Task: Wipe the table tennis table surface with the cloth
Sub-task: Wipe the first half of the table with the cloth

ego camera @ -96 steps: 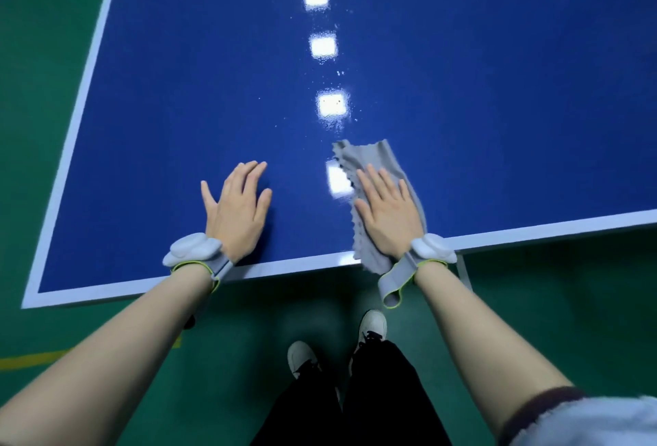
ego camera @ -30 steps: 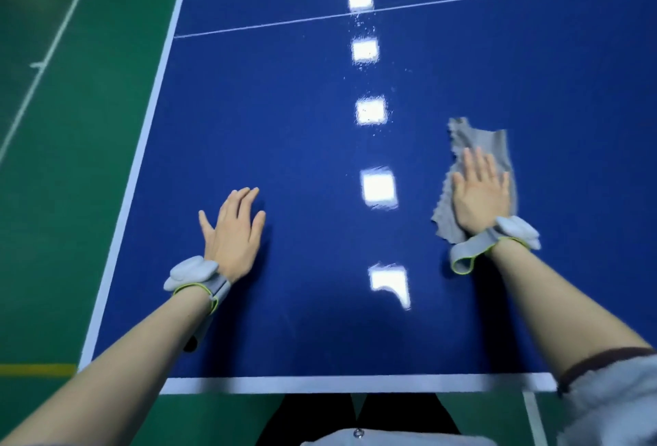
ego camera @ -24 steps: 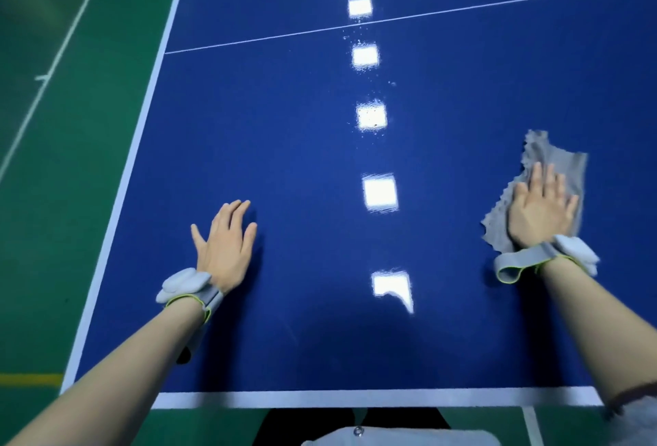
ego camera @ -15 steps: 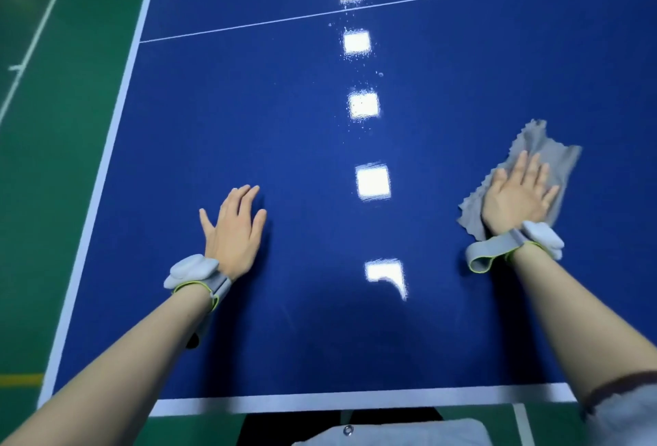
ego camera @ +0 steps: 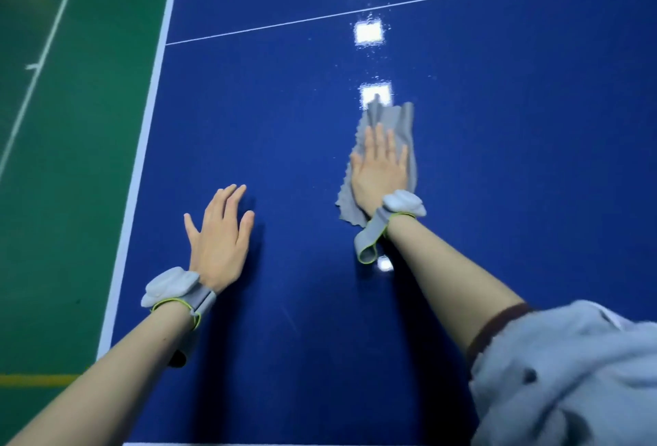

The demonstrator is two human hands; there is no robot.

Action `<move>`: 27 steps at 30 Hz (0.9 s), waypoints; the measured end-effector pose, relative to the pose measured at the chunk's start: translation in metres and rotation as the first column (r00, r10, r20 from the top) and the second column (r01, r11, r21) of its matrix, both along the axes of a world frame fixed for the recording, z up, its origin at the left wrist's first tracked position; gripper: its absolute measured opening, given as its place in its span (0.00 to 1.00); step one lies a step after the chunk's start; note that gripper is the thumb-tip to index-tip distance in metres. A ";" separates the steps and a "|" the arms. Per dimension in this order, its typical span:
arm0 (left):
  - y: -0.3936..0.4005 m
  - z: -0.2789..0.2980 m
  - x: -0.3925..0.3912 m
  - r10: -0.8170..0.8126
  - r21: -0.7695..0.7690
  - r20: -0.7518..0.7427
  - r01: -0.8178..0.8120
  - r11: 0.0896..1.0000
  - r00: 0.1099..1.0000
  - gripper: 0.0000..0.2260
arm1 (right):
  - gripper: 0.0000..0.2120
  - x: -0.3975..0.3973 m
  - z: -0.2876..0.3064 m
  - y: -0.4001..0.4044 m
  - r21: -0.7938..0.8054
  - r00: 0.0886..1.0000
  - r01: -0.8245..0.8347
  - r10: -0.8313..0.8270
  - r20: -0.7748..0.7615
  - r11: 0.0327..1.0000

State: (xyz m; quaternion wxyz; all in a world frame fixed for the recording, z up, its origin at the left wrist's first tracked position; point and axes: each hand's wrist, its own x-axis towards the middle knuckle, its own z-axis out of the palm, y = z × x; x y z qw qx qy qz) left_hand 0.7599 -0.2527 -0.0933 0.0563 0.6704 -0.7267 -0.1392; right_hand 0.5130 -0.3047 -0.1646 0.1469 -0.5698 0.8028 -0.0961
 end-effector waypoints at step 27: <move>-0.082 -0.008 -0.018 -0.158 0.004 0.024 0.158 0.987 0.987 0.20 | 0.25 -0.122 0.001 -0.018 0.014 0.994 -0.093 0.094 -0.063 0.996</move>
